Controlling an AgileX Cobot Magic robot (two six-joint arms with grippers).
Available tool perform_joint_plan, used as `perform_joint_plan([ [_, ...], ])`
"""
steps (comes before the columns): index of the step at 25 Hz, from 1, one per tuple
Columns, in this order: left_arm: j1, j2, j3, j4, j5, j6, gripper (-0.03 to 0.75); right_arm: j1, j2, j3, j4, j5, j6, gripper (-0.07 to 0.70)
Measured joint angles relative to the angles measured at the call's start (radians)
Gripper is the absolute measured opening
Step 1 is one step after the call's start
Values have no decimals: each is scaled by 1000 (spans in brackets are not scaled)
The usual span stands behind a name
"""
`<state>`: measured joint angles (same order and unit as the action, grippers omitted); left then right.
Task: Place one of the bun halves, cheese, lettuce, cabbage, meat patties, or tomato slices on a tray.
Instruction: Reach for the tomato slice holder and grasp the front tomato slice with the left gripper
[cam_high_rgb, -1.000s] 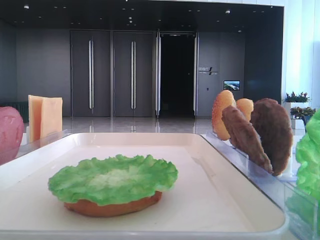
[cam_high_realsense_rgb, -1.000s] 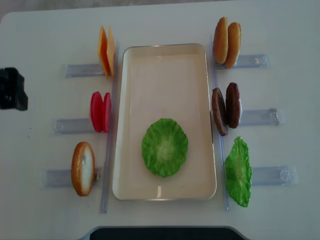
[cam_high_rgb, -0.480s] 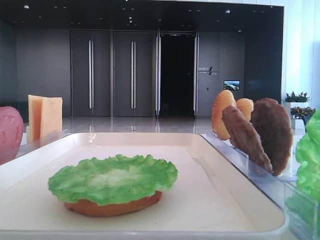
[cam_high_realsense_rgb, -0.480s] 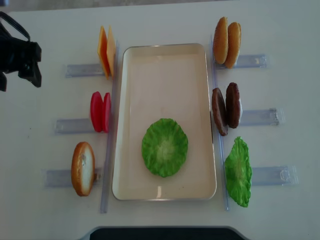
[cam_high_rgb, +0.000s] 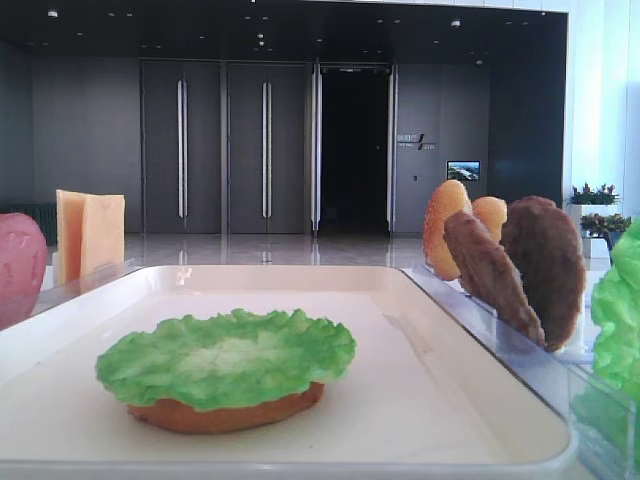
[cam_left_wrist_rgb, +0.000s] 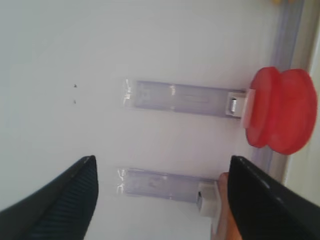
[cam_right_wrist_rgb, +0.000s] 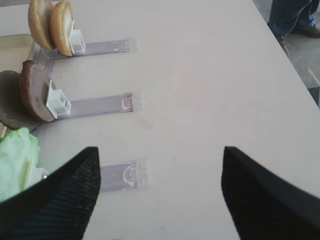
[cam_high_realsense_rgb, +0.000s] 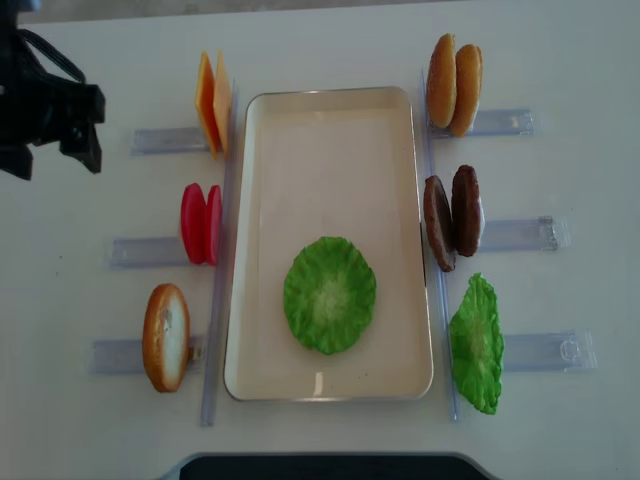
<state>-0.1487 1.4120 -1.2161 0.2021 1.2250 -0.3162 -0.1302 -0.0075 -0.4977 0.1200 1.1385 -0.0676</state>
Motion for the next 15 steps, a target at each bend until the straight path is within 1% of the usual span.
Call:
perform_joint_plan([
  [3, -95, 0, 0, 6, 0, -82, 614, 0, 0, 0, 0, 0, 0, 514],
  [6, -170, 0, 0, 6, 0, -170, 614, 0, 0, 0, 0, 0, 0, 514],
  [8, -207, 0, 0, 4, 0, -219, 614, 0, 0, 0, 0, 0, 0, 514],
  [12, -255, 8, 0, -14, -9, -279, 614, 0, 0, 0, 0, 0, 0, 514],
  [15, -261, 40, -1, -42, -10, -292, 614, 0, 0, 0, 0, 0, 0, 514],
])
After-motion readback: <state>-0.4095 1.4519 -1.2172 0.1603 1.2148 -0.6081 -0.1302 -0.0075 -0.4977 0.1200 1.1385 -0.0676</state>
